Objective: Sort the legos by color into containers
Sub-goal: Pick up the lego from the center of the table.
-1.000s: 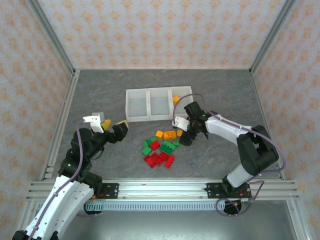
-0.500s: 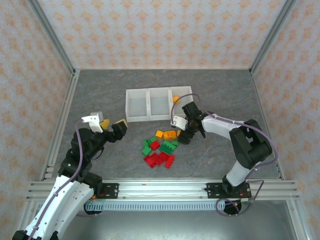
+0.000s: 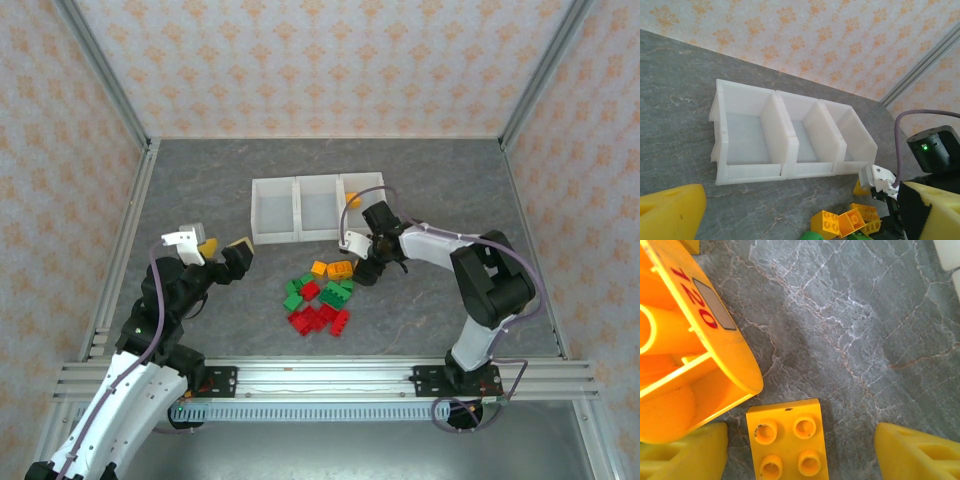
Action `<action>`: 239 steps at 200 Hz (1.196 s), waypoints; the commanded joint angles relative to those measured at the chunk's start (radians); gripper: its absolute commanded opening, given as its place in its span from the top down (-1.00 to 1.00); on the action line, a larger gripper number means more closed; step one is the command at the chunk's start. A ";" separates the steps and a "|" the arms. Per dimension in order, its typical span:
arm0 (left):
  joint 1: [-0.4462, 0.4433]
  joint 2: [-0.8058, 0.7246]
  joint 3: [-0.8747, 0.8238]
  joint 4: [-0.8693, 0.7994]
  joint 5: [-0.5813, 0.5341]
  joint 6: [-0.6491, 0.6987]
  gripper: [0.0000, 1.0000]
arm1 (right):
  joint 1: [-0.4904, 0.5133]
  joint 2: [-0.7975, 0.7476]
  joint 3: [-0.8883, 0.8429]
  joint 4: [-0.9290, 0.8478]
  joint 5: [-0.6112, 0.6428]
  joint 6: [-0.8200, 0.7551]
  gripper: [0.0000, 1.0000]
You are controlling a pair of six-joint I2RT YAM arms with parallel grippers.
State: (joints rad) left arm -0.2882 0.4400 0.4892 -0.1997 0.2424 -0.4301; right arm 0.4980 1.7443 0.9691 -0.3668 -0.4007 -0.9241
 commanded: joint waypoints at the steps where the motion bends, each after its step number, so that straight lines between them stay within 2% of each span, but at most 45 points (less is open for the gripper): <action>1: -0.006 -0.010 0.011 -0.009 -0.017 -0.016 -0.99 | -0.020 0.071 -0.037 0.009 0.164 0.002 -0.49; 13: -0.006 -0.011 0.011 -0.008 -0.017 -0.015 -0.98 | -0.027 0.055 -0.048 0.005 0.161 0.010 -0.46; 25: -0.006 -0.012 0.009 -0.006 -0.015 -0.016 -0.98 | -0.039 0.040 -0.059 -0.002 0.153 0.013 -0.34; 71: -0.006 -0.012 0.008 -0.004 -0.008 -0.015 -0.98 | -0.087 -0.009 -0.102 -0.008 0.153 0.035 -0.28; 118: -0.006 -0.020 0.009 -0.003 -0.005 -0.015 -0.98 | -0.096 -0.026 -0.099 -0.007 0.145 0.059 0.09; 154: -0.006 -0.036 0.002 0.006 0.001 -0.015 -0.98 | -0.096 -0.057 -0.087 -0.019 0.138 0.065 0.26; 186: -0.006 -0.040 0.002 0.008 0.001 -0.012 -0.99 | -0.096 -0.121 -0.063 -0.035 0.114 0.079 0.45; 239: -0.006 -0.029 0.006 0.002 -0.002 -0.004 -0.98 | -0.095 -0.297 0.022 -0.042 0.036 0.112 0.56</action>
State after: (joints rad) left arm -0.2882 0.4122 0.4889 -0.1982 0.2432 -0.4297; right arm 0.4011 1.5455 0.9253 -0.3939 -0.3408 -0.8379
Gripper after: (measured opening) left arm 0.992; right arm 0.269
